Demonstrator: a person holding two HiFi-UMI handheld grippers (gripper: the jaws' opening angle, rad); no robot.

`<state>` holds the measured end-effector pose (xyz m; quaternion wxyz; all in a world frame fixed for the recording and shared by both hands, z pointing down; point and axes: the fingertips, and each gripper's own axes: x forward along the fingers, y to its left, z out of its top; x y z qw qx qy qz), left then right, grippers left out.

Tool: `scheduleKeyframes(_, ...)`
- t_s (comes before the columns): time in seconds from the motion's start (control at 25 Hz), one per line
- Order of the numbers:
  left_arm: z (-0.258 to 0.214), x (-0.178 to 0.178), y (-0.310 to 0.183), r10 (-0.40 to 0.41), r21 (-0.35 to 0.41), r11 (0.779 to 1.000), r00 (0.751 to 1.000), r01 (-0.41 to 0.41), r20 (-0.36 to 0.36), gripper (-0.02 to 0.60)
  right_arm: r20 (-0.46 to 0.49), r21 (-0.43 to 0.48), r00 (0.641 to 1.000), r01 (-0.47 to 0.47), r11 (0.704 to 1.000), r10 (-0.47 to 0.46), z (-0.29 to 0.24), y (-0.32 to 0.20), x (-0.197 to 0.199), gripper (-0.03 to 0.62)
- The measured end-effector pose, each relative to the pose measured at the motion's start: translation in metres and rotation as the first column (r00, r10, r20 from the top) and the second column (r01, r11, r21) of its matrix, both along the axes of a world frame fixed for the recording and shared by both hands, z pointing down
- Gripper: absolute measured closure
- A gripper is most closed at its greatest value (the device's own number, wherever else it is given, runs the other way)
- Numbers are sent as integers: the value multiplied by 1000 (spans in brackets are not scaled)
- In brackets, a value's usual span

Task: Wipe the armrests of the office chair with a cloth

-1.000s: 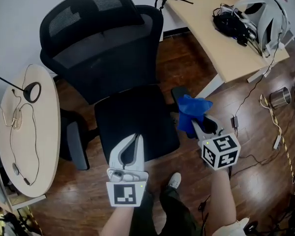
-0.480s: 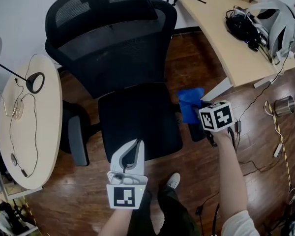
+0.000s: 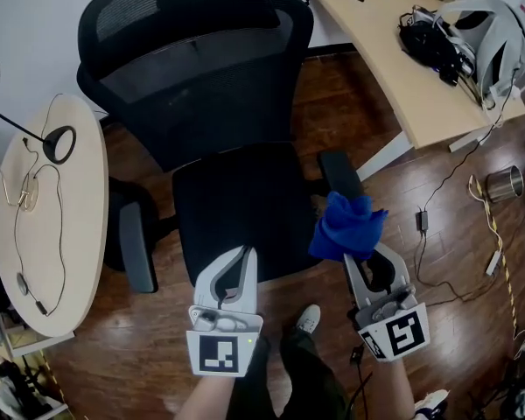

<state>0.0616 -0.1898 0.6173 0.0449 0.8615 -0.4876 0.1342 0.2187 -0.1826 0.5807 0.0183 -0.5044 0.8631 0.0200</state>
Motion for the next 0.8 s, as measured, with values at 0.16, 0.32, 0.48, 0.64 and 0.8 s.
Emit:
scheduleKeyframes(0.16,-9,-30,10,-38,36,999,999,37,29,515,-52,334,996,80,939,-66,-89,40,-47,520)
scheduleKeyframes(0.32,-2,-70,12,-94,115,989,995,90,34,515,25,339,995,82,937,-97,-92,41,-81,522)
scheduleKeyframes(0.48,8,-111,13,-153,202,969,988,144,28,515,39,341,981,168,925,-192,-65,29,-139,522)
scheduleKeyframes(0.64,17,-152,14,-209,288,938,978,194,20,515,8,371,952,282,885,-306,-14,8,-200,520)
scheduleKeyframes(0.8,23,-194,17,-261,379,894,965,238,9,515,-105,421,902,422,803,-419,58,-9,-267,520)
